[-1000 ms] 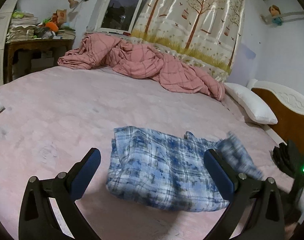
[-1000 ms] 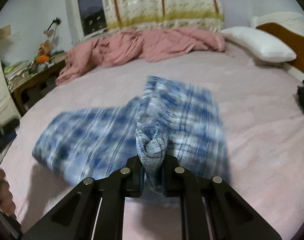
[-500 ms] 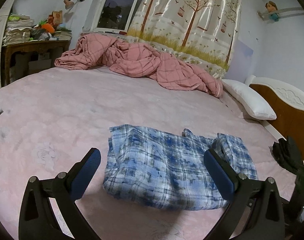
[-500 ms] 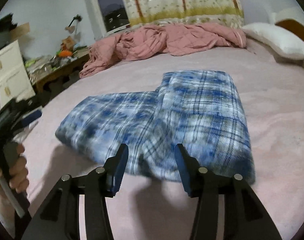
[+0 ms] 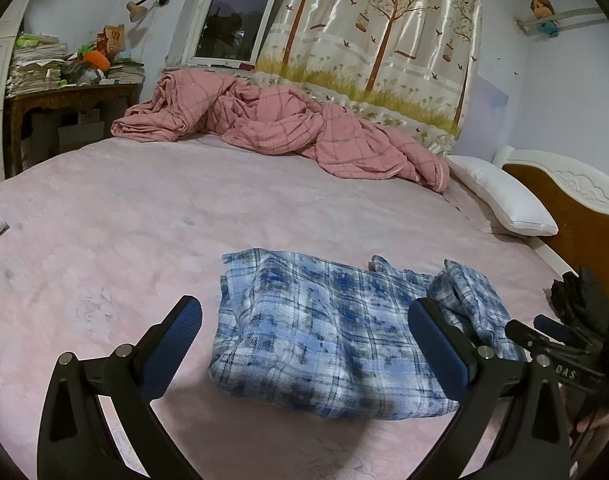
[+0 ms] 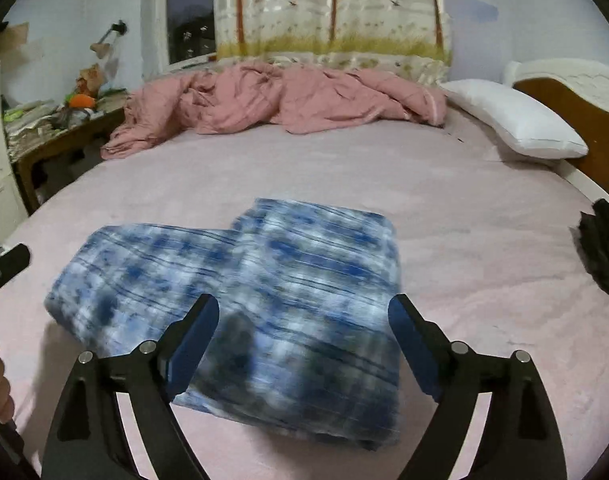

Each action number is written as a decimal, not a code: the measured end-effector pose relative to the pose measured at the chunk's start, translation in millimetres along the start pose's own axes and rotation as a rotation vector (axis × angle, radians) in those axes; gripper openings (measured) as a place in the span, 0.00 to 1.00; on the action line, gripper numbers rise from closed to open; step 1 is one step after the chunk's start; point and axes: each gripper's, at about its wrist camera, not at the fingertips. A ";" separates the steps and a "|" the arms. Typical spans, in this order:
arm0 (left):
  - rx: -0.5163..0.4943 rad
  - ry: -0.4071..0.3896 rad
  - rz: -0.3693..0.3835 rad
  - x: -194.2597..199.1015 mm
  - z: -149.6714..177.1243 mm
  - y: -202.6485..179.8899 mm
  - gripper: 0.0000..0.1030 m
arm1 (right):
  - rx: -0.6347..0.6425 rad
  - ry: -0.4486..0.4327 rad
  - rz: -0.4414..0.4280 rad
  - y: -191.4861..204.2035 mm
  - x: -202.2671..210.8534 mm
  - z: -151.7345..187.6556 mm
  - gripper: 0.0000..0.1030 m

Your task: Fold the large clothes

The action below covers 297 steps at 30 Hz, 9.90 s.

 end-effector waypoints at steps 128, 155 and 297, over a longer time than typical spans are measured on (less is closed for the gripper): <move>-0.095 0.362 0.234 -71.8 89.1 -113.6 0.60 | -0.029 0.152 -0.226 -18.5 -49.1 -84.7 0.47; 0.008 0.321 0.508 -59.6 73.0 -89.2 0.66 | -0.145 0.064 -0.003 -99.4 -33.4 8.4 0.04; -0.452 -0.056 0.686 -81.4 3.6 -552.8 0.99 | -0.403 -0.282 0.691 -461.6 191.1 -6.5 1.00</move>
Point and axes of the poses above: each gripper's, at about its wrist camera, not at the fingertips, and x roughly against the way its jaws point, y to its left, z to its underside, and after that the axes turned 5 degrees about x, right-handed
